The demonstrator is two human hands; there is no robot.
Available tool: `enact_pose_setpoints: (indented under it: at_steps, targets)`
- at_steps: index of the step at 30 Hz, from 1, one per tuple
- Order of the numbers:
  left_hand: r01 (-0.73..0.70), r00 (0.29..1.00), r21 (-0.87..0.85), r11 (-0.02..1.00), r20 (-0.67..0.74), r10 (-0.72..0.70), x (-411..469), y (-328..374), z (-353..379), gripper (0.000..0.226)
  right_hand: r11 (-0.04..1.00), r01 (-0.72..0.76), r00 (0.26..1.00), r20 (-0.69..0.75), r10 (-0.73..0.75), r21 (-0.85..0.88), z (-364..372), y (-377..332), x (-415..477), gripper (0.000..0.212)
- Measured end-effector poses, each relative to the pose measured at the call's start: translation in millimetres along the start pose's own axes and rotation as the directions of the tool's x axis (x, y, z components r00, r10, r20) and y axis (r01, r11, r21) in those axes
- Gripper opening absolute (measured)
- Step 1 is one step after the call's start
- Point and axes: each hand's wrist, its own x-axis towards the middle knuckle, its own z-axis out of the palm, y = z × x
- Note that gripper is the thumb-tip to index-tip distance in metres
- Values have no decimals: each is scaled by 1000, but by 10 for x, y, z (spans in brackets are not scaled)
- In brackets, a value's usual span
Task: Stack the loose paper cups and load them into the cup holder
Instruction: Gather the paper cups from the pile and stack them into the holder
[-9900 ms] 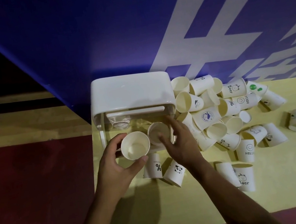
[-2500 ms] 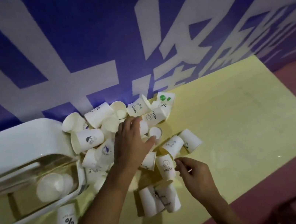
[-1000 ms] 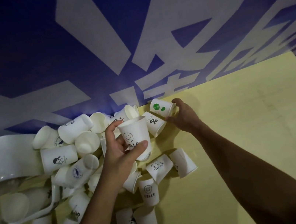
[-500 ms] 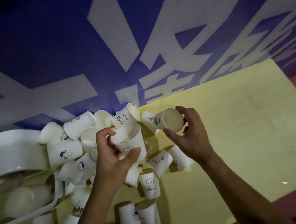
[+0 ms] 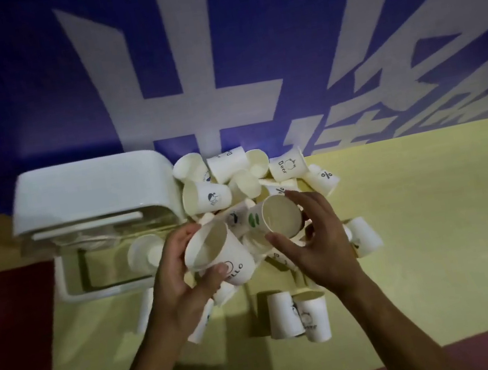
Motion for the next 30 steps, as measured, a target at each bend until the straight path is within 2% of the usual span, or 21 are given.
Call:
enact_pose_setpoints:
  at_steps: [4, 12, 22, 30]
  targets:
    - [30, 1000, 95, 995, 4, -30, -240, -66, -651, 69, 1000, 28, 999, 29, -28, -10, 510, -381, -138, 68]
    - [33, 995, 142, 989, -94, -19, -555, -255, -1692, 63, 998, 51, 993, 108, -56, 44, 1416, -971, -265, 66]
    - [-3, 992, 143, 990, -122, 21, -703, -357, -2124, 59, 992, 65, 988, 144, -49, -112, 1968, -998, -102, 69]
    - [16, 992, 65, 998, -124, -7, -666, -378, -2195, 58, 965, 0, 979, 197, 54, -261, 2232, -770, -55, 77]
